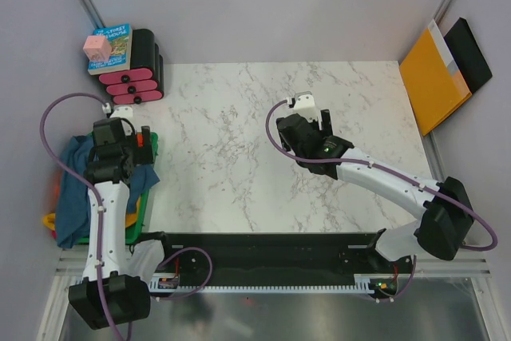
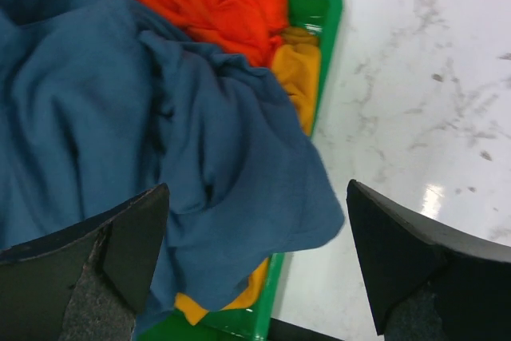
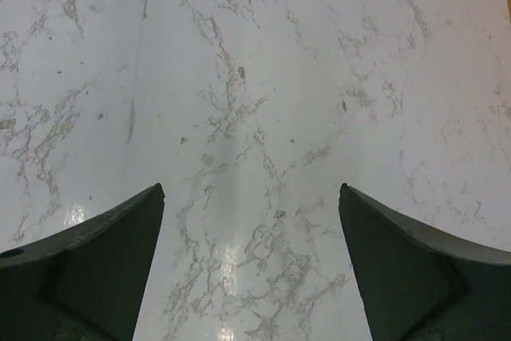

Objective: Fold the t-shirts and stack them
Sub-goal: Grab crumpled tshirt from bin with the left arm

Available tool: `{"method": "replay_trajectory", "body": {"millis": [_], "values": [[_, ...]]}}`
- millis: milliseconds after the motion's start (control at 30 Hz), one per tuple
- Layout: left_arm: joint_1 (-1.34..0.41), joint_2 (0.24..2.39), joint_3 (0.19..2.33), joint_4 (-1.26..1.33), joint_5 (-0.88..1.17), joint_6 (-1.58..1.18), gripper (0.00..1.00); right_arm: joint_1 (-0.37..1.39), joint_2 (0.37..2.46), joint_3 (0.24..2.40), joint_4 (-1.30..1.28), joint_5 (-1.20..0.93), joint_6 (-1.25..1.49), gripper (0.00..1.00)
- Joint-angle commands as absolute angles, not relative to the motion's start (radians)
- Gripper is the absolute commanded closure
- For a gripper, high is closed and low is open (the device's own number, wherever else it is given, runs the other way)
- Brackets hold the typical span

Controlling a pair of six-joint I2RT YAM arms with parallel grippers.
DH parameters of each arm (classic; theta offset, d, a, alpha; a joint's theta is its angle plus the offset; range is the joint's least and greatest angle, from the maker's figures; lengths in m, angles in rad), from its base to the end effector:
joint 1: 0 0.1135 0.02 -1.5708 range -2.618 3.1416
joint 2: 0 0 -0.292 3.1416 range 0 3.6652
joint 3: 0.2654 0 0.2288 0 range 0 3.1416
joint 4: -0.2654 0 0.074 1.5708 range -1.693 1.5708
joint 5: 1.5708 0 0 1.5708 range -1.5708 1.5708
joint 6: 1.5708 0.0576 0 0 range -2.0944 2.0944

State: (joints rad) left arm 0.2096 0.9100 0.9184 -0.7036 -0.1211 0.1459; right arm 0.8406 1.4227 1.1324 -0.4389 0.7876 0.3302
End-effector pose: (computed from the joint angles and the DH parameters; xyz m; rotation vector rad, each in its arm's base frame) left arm 0.1568 0.0405 0.3219 -0.1372 2.2765 0.3247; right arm 0.2246 0.1897 0.3202 -0.1473 2.0610 -0.2012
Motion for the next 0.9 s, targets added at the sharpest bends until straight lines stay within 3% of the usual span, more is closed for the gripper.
{"method": "replay_trajectory", "body": {"millis": [0,200,333,733,800,867], "values": [[0.253,0.951,0.974,-0.629,-0.325,0.124,0.02,0.845,1.433,1.129,-0.402,0.816,0.354,0.02],[0.544,1.061,1.017,-0.614,-0.157,0.141,0.15,0.844,1.431,1.14,-0.406,0.81,0.348,0.02],[0.604,1.097,0.988,-0.572,-0.11,0.189,0.36,0.844,1.431,1.134,-0.413,0.811,0.347,0.02],[0.655,1.181,0.93,-0.551,0.028,0.21,0.35,0.844,1.439,1.104,-0.422,0.799,0.396,0.02],[0.657,1.192,0.92,-0.551,0.028,0.218,0.36,0.844,1.443,1.106,-0.422,0.799,0.397,0.02],[0.657,1.196,0.913,-0.551,0.028,0.218,0.45,0.844,1.45,1.109,-0.422,0.802,0.396,0.02]]}}
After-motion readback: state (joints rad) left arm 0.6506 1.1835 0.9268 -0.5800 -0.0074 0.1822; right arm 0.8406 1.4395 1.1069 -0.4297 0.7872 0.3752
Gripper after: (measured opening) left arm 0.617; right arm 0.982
